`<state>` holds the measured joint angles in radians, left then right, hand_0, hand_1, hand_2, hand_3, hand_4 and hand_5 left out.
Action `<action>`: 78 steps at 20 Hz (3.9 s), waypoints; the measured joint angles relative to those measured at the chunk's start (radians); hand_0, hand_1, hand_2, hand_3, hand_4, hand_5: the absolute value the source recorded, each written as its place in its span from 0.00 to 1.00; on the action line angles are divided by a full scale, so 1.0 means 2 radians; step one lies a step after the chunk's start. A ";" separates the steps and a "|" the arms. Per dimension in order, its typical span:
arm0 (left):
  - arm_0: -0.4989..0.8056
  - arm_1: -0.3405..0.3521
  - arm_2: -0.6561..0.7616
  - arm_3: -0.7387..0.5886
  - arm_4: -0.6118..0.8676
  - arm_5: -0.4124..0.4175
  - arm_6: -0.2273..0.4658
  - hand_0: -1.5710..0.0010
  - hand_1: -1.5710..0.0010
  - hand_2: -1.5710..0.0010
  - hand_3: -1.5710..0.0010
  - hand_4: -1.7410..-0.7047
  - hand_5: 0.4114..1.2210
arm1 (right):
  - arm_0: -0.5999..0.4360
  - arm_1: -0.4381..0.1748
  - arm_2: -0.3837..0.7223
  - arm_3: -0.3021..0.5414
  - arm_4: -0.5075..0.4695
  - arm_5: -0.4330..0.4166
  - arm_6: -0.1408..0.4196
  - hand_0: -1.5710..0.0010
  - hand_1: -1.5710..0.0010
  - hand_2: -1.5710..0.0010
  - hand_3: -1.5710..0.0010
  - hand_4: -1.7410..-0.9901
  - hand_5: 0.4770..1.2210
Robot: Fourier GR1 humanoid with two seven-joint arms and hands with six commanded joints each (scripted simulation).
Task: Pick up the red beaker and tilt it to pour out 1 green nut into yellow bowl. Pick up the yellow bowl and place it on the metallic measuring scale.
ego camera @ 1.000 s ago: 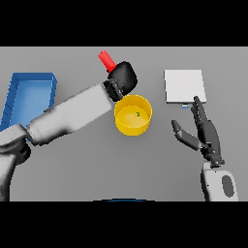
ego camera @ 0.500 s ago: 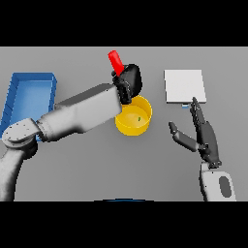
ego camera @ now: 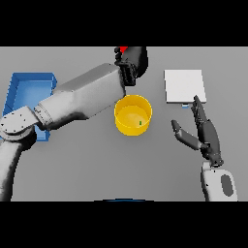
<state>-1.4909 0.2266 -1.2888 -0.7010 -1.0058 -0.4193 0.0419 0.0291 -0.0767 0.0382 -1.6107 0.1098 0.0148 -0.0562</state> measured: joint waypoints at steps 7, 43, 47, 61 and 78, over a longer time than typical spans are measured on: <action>-0.108 0.058 0.069 0.079 0.049 0.055 0.010 0.00 0.05 0.05 0.09 0.18 0.99 | 0.002 0.001 0.002 -0.003 -0.008 0.009 -0.007 1.00 1.00 1.00 1.00 0.63 0.22; 0.337 0.302 0.313 -0.082 0.618 0.401 0.279 0.00 0.00 0.00 0.10 0.10 0.78 | -0.018 -0.016 0.015 0.020 0.012 0.016 -0.020 1.00 1.00 1.00 1.00 0.54 0.34; 0.364 0.318 0.287 -0.129 0.648 0.405 0.284 0.00 0.00 0.00 0.40 0.47 0.49 | -0.009 -0.016 0.021 0.009 0.019 0.014 -0.029 1.00 1.00 1.00 1.00 0.55 0.34; 0.379 0.354 0.273 -0.199 0.685 0.311 0.284 0.93 0.94 0.95 0.97 0.96 0.30 | -0.013 -0.019 0.022 0.011 0.027 0.008 -0.022 1.00 1.00 1.00 1.00 0.59 0.32; 0.385 0.340 0.283 -0.201 0.681 0.360 0.243 1.00 1.00 1.00 1.00 0.96 0.37 | -0.188 -0.136 0.150 0.061 0.204 0.103 -0.007 1.00 1.00 1.00 1.00 0.68 0.19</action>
<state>-0.7208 0.9072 -0.7224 -1.1037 0.3571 0.3009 0.5275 -0.3464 -0.3491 0.3372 -1.4890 0.5183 0.2214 -0.0702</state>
